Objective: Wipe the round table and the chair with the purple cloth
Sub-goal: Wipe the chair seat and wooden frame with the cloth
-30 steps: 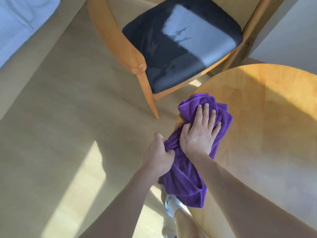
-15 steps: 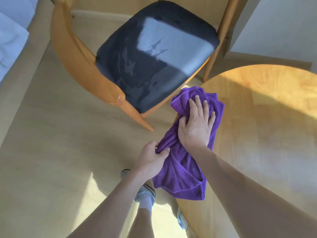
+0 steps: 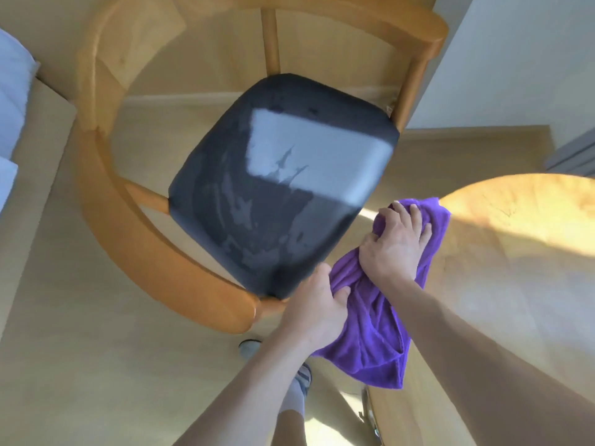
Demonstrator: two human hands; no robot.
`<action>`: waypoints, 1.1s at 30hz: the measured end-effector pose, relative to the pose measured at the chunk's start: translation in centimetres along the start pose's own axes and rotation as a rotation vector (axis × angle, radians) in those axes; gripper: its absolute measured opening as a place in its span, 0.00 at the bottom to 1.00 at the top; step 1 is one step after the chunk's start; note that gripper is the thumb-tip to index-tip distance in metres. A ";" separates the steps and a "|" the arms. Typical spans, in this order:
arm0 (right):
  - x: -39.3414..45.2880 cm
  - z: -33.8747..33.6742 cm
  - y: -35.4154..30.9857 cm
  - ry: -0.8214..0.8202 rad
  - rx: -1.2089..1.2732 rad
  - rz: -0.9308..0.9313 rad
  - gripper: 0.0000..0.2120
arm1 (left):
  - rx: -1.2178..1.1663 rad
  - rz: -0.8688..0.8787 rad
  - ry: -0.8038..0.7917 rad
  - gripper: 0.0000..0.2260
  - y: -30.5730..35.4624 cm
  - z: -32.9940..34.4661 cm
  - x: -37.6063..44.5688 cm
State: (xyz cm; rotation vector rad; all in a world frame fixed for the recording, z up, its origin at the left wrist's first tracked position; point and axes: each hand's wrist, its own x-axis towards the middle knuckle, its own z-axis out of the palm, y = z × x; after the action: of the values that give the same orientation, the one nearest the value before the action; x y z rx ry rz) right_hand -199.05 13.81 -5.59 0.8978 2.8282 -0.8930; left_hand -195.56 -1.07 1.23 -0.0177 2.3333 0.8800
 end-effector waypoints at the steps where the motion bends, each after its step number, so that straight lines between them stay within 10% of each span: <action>1: 0.8 -0.2 -0.4 0.005 0.018 0.013 0.17 | 0.015 0.012 -0.027 0.08 0.5 -1.0 0.8; 11: 8.7 -2.2 -10.5 0.063 0.770 0.388 0.25 | -0.271 0.269 -0.052 0.04 1.9 -14.1 10.3; 18: 12.1 -0.2 -12.3 0.293 0.659 0.347 0.25 | -0.167 0.284 -0.061 0.04 0.5 -16.1 18.4; 25: 15.1 -2.7 -10.9 0.513 0.640 0.360 0.27 | -0.546 0.009 -0.306 0.13 5.5 -15.7 20.9; 33: 19.9 5.7 -8.7 -0.156 0.051 0.392 0.35 | 0.376 0.057 -0.048 0.34 1.5 -17.0 28.8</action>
State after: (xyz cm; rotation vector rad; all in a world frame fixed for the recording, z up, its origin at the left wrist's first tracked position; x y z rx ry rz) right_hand -221.04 15.20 -10.02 1.2684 2.3877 -0.9328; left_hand -228.34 -4.27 -4.54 0.2252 2.4267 0.4508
